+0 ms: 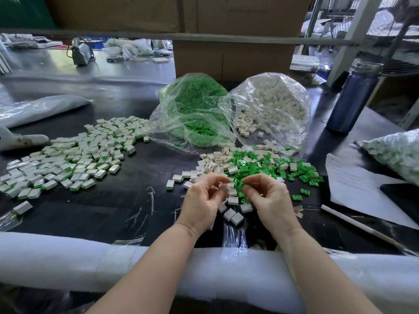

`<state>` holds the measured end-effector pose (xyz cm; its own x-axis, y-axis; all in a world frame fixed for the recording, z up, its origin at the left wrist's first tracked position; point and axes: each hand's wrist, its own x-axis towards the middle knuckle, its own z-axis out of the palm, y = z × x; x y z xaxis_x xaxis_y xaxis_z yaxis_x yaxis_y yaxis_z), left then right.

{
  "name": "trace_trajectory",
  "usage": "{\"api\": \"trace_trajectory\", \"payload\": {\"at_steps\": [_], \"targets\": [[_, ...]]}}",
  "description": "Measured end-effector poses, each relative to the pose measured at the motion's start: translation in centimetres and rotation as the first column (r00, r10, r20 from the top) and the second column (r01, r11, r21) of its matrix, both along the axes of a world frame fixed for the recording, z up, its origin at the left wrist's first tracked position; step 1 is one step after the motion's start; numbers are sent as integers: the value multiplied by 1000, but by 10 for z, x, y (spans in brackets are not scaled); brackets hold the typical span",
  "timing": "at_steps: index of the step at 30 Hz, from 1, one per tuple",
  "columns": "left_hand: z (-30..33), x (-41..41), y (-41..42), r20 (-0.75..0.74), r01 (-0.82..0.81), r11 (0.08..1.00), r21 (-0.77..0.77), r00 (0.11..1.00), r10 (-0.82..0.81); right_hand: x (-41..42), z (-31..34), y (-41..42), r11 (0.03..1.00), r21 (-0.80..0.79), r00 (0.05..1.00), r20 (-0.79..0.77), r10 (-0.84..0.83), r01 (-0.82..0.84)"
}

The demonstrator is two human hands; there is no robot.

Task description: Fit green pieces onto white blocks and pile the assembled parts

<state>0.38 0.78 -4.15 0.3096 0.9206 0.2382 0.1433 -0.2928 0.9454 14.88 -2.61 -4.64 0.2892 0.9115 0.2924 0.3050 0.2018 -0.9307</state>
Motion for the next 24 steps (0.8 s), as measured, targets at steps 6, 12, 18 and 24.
{"api": "trace_trajectory", "payload": {"at_steps": [6, 12, 18, 24], "targets": [[-1, 0, 2, 21, 26, 997, -78, 999, -24, -2, 4, -3, 999, 11, 998, -55, 41, -41], [-2, -2, 4, 87, 81, 987, -138, 994, -69, -3, 4, -2, 999, -7, 998, -39, 44, -44], [-5, -3, 7, 183, 80, 984, -161, 982, -50, -2, 5, -3, 999, 4, 999, 26, 34, -34], [-5, -3, 7, 269, 103, 972, -213, 962, -43, -4, 4, -2, 998, -9, 998, -39, 55, -55]]}}
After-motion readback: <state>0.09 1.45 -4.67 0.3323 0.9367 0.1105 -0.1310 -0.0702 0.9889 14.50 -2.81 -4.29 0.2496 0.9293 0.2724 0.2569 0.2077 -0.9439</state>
